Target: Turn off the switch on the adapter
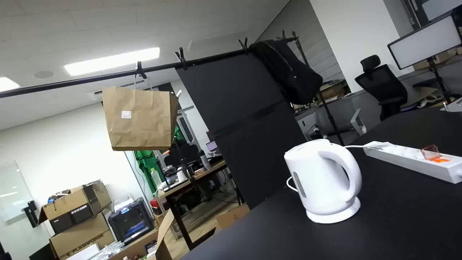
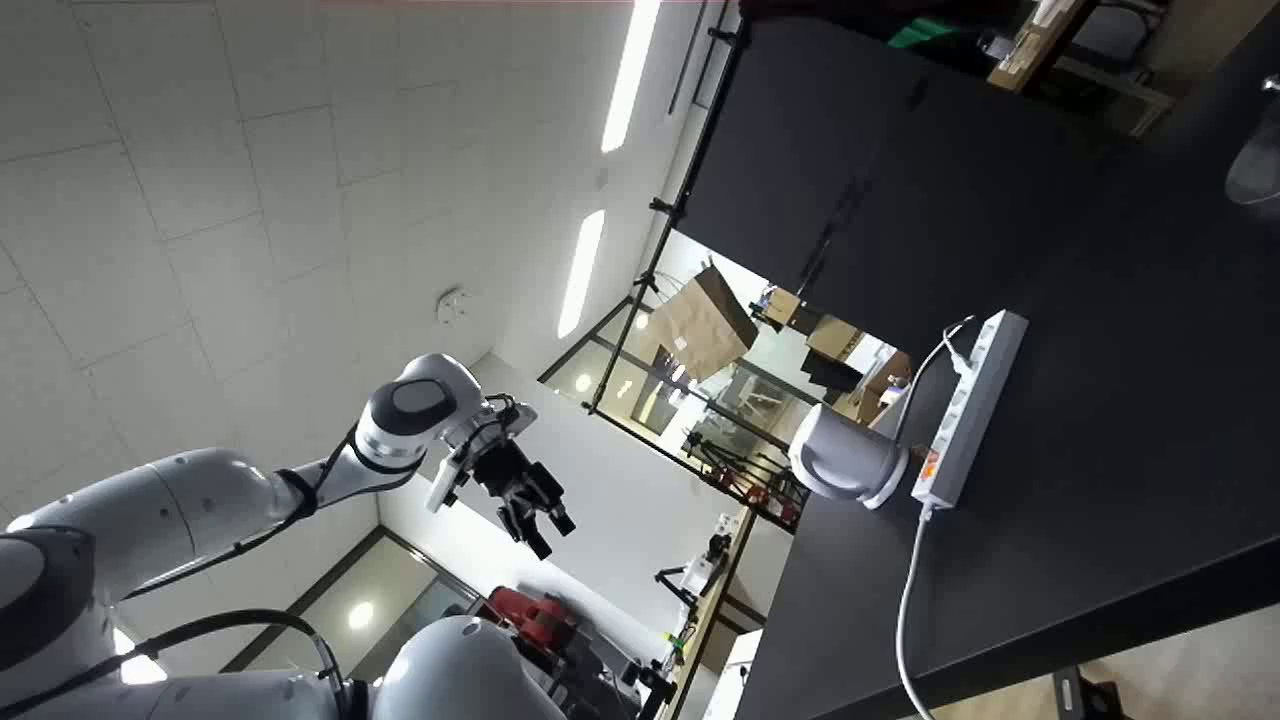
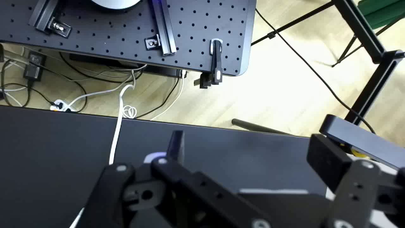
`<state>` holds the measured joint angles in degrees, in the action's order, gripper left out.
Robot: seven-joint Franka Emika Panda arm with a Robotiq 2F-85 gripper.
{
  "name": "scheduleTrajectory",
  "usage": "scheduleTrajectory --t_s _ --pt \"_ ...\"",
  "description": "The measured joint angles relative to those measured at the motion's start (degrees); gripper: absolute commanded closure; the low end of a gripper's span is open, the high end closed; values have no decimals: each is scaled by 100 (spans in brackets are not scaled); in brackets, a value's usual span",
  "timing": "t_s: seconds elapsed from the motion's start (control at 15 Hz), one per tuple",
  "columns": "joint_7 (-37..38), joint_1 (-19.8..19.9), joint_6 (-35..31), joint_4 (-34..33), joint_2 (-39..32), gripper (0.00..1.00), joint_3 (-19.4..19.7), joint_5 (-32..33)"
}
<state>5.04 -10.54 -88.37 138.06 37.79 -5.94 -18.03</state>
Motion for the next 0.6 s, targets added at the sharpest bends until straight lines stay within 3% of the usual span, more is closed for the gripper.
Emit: scheduleTrajectory --t_s 0.6 --pt "-2 0 -20 -1 10 0 0 0"
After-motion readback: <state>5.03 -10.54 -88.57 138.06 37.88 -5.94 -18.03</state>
